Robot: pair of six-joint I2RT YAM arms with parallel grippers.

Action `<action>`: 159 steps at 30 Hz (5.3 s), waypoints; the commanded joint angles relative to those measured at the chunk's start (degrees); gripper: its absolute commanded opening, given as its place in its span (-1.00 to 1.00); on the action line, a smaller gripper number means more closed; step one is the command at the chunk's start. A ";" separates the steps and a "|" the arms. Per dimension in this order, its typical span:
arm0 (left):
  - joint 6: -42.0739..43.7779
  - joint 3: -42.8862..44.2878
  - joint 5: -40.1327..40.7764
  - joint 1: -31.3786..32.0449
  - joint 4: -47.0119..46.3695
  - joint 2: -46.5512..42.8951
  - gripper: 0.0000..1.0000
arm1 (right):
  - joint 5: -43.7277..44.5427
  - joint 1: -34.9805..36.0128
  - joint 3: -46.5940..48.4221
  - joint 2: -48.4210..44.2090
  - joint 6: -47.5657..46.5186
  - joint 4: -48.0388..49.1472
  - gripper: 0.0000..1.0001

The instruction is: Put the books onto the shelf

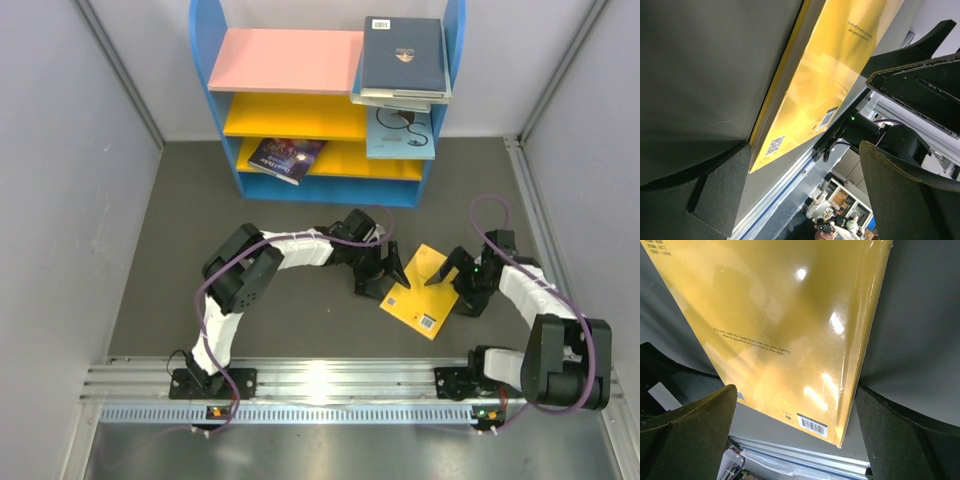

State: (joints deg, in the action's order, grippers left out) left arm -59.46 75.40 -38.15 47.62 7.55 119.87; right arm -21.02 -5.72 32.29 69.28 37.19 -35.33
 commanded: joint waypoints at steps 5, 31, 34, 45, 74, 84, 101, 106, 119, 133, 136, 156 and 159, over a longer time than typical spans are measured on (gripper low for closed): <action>3.39 -1.12 4.49 0.46 2.82 1.59 0.90 | 4.13 0.62 2.07 -2.21 1.22 -1.40 0.99; -1.45 -1.40 -4.48 0.37 -8.96 7.65 0.87 | -28.46 11.15 -25.35 5.34 38.02 93.14 -0.05; -1.36 -1.04 -4.39 0.11 -8.96 7.74 0.86 | -30.05 13.88 -25.26 5.96 38.31 95.27 -0.14; 0.66 -4.37 -4.04 -2.00 -8.08 5.81 0.85 | -33.47 17.49 -17.97 2.62 20.56 66.82 -0.21; 6.10 -12.46 -0.53 -6.04 -4.13 -2.62 0.81 | -28.37 38.24 -7.77 8.51 7.64 46.33 -1.00; 7.52 -22.30 3.52 -16.23 2.20 -24.41 0.82 | -21.71 38.15 -4.79 -6.16 18.17 44.65 -1.00; 0.85 -25.73 2.21 -23.53 -0.33 -44.28 0.85 | -15.38 37.36 -12.42 -9.96 53.06 90.06 -1.00; -6.78 -27.49 0.10 -23.88 -9.98 -47.01 0.64 | -13.62 37.53 -16.11 -3.99 62.38 110.51 -1.00; -14.99 -29.00 -0.53 -24.32 -24.17 -49.03 -1.00 | -13.52 40.78 -10.15 2.27 65.21 116.64 -0.84; -2.94 -22.05 14.94 -27.05 -1.41 -57.65 -1.00 | -15.37 40.78 -11.37 -8.63 59.23 99.41 0.80; -2.15 -21.61 15.48 -27.05 -0.26 -58.00 -1.00 | -14.50 40.70 -12.52 -10.82 58.61 97.56 0.74; 3.38 -20.02 17.23 -27.05 8.00 -62.39 -0.05 | -12.56 37.36 8.55 -17.59 32.71 51.46 -1.00; 3.65 -20.29 18.37 -27.05 8.62 -63.53 0.57 | -16.33 32.20 13.22 -16.29 30.75 47.29 -1.00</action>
State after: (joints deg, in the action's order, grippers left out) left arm -61.04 54.33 -23.29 20.97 12.51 57.78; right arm -36.62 31.33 37.89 54.63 77.17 18.26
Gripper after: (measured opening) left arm 0.720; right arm 0.158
